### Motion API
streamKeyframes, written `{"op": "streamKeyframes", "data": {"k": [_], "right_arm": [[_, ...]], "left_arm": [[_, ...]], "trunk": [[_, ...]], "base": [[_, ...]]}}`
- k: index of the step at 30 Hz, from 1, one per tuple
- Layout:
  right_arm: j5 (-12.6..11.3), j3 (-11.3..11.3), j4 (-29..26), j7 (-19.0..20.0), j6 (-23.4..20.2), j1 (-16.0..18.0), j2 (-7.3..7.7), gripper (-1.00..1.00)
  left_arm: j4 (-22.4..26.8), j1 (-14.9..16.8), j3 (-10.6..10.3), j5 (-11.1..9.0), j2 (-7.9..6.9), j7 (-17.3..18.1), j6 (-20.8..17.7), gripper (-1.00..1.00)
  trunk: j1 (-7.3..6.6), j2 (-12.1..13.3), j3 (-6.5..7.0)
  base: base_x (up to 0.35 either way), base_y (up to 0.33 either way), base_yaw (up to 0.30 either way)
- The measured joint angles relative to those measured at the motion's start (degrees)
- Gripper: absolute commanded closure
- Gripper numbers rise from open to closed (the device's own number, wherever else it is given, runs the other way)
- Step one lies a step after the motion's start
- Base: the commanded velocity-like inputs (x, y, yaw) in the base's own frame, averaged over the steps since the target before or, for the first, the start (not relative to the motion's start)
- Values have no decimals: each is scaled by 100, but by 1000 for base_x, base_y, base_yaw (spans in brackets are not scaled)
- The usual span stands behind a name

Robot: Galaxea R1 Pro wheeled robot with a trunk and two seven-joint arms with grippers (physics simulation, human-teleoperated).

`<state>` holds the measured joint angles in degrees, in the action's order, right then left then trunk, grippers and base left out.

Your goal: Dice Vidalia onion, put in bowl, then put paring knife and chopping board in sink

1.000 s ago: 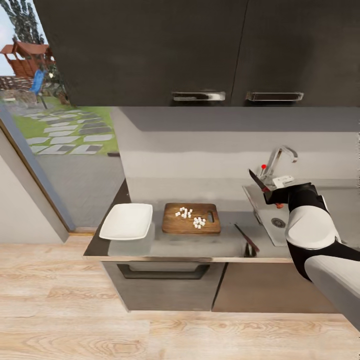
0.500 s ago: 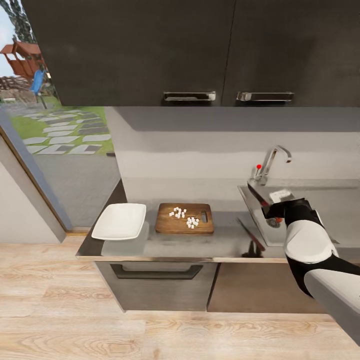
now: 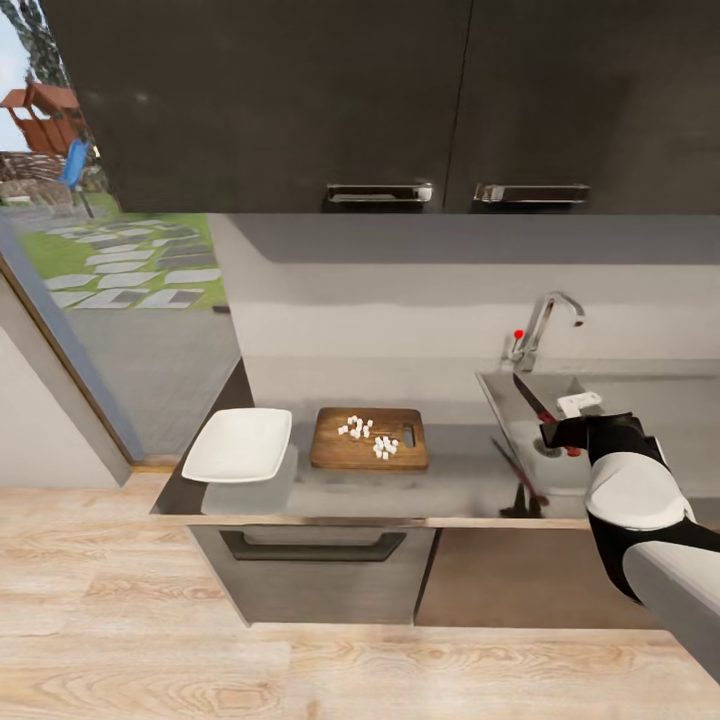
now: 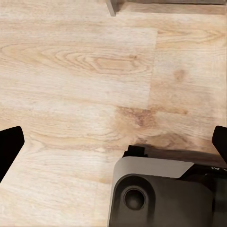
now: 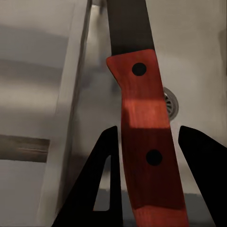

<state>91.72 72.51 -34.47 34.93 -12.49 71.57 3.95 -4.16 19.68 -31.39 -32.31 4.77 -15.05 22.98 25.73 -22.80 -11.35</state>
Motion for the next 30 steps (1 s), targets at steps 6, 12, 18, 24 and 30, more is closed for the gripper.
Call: {"op": "streamKeyframes", "data": {"k": [6,12,18,24,30], "right_arm": [[1,24,2,-5,10,-127,25,100],[-2,26,8,-9,9,-176,28,100],[0,26,9,-115,3,-255,39,100],[1,27,9,-401,-3,-408,77,100],[3,44,14,-414,-4,-497,89,100]], "left_arm": [[0,0,0,0,0,0,-3,-100],[0,0,0,0,0,0,-2,-100],[0,-3,0,0,0,0,-3,-100],[0,-1,1,1,-1,0,0,-100],[0,-2,0,0,0,0,-3,-100]], "trunk": [[-1,1,0],[1,1,0],[2,1,0],[2,1,0],[-1,0,0]], "base": [[232,0,0],[50,0,0],[3,0,0],[1,0,0],[137,0,0]]}}
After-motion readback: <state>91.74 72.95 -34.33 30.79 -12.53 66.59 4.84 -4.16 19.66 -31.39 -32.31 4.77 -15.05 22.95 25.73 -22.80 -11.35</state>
